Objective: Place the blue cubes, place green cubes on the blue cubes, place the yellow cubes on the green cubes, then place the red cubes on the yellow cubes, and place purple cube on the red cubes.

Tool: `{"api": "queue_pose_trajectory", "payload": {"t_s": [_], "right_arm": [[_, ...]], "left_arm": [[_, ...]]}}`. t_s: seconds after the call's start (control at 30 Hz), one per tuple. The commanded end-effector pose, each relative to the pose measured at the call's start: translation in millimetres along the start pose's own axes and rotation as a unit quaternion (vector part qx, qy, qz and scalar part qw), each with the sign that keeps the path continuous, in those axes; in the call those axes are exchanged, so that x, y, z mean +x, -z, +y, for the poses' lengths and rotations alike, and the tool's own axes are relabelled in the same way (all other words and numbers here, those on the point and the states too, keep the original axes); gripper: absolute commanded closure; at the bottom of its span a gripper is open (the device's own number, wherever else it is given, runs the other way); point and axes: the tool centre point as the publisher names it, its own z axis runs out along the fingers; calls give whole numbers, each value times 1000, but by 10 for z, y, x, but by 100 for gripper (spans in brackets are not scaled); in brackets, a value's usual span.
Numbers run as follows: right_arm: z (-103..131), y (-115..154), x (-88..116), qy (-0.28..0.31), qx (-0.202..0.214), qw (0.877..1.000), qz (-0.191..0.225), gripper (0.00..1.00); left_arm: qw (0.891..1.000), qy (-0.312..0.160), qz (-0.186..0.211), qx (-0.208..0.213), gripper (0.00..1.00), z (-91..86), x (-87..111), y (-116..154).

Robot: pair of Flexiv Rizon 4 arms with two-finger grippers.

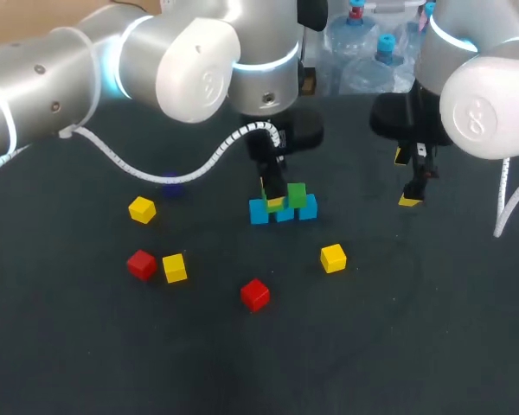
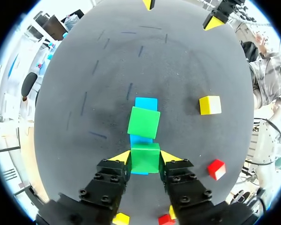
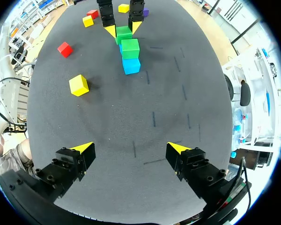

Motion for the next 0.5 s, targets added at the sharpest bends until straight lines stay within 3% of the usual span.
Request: {"api": "queue_pose_trajectory", "payload": {"t_s": [0.03,0.1,0.13,0.5], "right_arm": [[4,0,7,0,1,1000,-1,0],[4,0,7,0,1,1000,-1,0],[4,0,7,0,1,1000,-1,0],[4,0,7,0,1,1000,-1,0]], "left_arm": [[1000,0,-1,3,21,25,-10,-4],[1000,1,-3,3,4,24,-8,-6],[1000,2,-3,4,0,22,-5,-9],[1000,22,-14,-9,0,-7,67,52]]}}
